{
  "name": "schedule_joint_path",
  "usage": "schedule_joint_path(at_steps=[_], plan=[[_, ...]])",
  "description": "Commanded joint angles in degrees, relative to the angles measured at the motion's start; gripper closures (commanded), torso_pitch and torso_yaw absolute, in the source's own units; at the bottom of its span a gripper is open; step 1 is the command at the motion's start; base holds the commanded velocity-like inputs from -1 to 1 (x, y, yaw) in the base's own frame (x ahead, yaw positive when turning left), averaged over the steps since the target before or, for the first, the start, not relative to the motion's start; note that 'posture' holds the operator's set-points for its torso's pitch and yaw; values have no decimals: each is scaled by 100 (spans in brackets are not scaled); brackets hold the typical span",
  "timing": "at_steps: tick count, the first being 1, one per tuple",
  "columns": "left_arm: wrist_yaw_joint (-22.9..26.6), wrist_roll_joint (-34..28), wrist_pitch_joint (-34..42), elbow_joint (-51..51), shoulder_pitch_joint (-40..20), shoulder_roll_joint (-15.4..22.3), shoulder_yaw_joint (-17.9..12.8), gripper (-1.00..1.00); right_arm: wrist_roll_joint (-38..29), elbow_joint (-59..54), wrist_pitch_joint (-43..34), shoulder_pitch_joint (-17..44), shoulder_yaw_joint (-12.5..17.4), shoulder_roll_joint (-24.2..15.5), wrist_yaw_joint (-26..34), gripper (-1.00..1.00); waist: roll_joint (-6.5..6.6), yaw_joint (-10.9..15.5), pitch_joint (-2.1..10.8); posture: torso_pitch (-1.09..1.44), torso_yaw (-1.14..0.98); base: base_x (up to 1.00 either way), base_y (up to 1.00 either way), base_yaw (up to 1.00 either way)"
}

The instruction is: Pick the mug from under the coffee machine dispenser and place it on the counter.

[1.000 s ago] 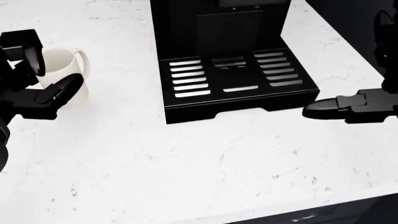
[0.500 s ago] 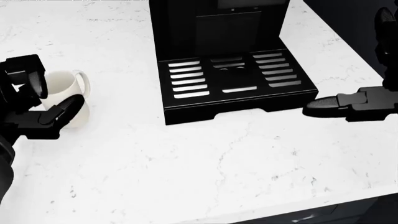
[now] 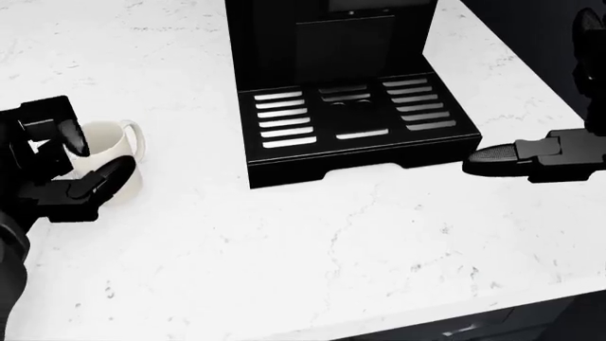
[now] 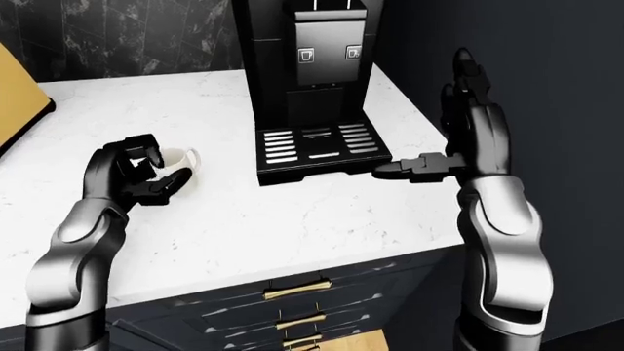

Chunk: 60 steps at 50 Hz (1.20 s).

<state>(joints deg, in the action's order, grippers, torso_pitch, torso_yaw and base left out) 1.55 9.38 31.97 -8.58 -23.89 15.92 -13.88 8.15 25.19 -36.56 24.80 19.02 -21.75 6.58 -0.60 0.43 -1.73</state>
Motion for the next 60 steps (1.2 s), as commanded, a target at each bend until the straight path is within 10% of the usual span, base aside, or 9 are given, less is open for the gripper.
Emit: schedule_joint_path(at_steps=[1, 31, 60], plan=[[-6, 36, -223, -281, -196, 70, -72, 33, -5, 174, 166, 144, 68, -80, -16, -100, 4, -2, 148, 0, 0, 0, 0, 0], [68, 26, -122, -368, -119, 48, -69, -96, -24, 197, 143, 152, 66, -86, 1, -100, 13, -3, 156, 0, 0, 0, 0, 0], [625, 326, 1431, -2047, -14, 516, -499, -100, -17, 203, 95, 211, 74, -129, 0, -100, 52, -16, 132, 0, 0, 0, 0, 0]])
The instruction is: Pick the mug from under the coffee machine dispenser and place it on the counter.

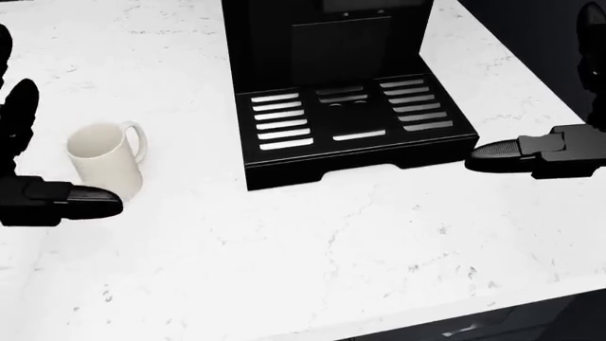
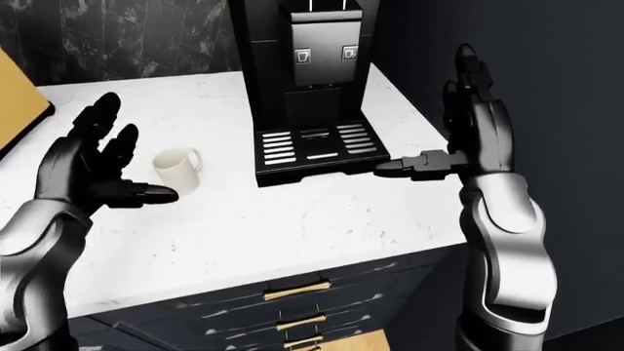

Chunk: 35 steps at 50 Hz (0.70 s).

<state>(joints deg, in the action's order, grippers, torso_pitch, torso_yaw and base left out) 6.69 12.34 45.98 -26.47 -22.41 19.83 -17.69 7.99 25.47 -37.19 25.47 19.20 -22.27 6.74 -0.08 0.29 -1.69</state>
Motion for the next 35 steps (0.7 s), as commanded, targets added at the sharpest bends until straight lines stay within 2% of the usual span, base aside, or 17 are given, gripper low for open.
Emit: schedule_joint_path(at_steps=[1, 5, 8, 11, 14, 24, 35], plan=[[162, 18, 74, -284, -188, 212, -214, -100, -7, 159, 171, 146, 55, -78, -15, -100, 3, -1, 126, 0, 0, 0, 0, 0], [185, 208, 391, -390, -445, 540, -627, -100, -10, 172, 164, 150, 59, -84, -11, -100, 12, -5, 106, 0, 0, 0, 0, 0], [166, 441, 549, -350, -681, 922, -893, -100, -11, 157, 163, 169, 71, -105, -6, -100, 22, -8, 90, 0, 0, 0, 0, 0], [136, 604, 499, -235, -789, 1204, -975, -100, -14, 154, 177, 159, 64, -101, -5, -100, 37, -10, 72, 0, 0, 0, 0, 0], [253, 773, 486, -27, -971, 1675, -1154, -100, -9, 162, 176, 145, 78, -100, -5, -100, 59, -6, 68, 0, 0, 0, 0, 0], [208, 1105, 144, 479, -1227, 2569, -1449, -100, -23, 168, 172, 147, 56, -82, -11, -100, 113, -19, 39, 0, 0, 0, 0, 0], [-161, 1730, -96, 809, -1611, 3395, -1428, -100, -3, 143, 123, 223, 59, -127, -18, -100, 143, -32, 11, 0, 0, 0, 0, 0]])
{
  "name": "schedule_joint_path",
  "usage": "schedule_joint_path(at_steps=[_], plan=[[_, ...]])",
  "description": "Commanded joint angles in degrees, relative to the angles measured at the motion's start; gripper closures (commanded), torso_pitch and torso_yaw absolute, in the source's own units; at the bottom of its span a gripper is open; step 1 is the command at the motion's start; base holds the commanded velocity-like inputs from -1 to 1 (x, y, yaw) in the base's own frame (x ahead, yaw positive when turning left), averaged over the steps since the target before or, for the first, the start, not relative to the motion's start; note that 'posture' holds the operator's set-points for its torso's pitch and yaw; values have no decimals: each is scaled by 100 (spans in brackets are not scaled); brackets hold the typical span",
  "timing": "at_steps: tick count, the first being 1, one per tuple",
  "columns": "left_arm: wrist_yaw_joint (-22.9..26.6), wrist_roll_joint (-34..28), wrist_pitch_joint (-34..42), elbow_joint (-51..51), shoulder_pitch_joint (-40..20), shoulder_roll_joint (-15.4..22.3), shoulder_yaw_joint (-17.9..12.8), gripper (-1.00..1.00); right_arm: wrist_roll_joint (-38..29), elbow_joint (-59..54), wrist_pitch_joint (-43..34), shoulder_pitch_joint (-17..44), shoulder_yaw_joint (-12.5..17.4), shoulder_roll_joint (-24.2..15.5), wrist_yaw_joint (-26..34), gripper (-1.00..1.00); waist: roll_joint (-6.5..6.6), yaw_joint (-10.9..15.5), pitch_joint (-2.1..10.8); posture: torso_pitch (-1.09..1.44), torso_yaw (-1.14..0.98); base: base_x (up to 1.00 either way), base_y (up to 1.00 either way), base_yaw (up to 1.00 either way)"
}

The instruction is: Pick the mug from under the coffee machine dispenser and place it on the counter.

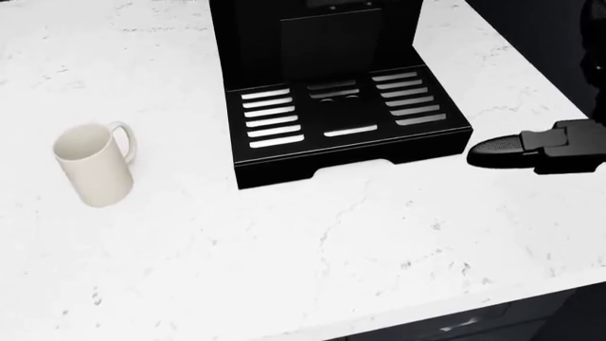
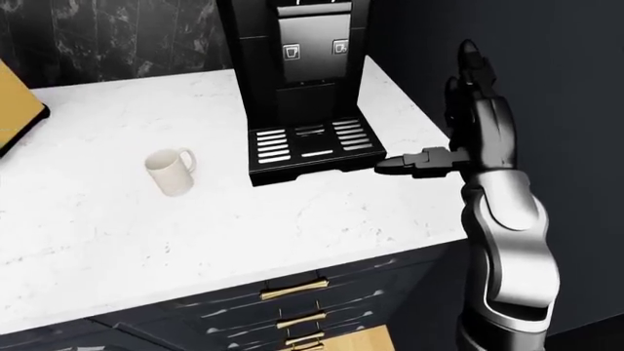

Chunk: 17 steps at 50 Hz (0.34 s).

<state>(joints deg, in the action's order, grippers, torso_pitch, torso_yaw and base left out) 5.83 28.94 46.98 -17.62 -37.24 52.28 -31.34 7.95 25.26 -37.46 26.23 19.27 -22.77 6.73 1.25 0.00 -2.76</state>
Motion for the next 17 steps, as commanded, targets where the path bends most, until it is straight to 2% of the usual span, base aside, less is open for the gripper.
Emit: schedule_joint_path(at_steps=[1, 17], plan=[[-113, 131, -193, -66, -164, 200, -66, -100, 5, 174, 140, 150, 55, -80, -18, -100, 14, -4, 115, 0, 0, 0, 0, 0], [-529, 886, -616, 375, -649, 1195, 71, -100, -1, 184, 167, 110, 58, -67, -5, -100, 57, -24, 86, 0, 0, 0, 0, 0]])
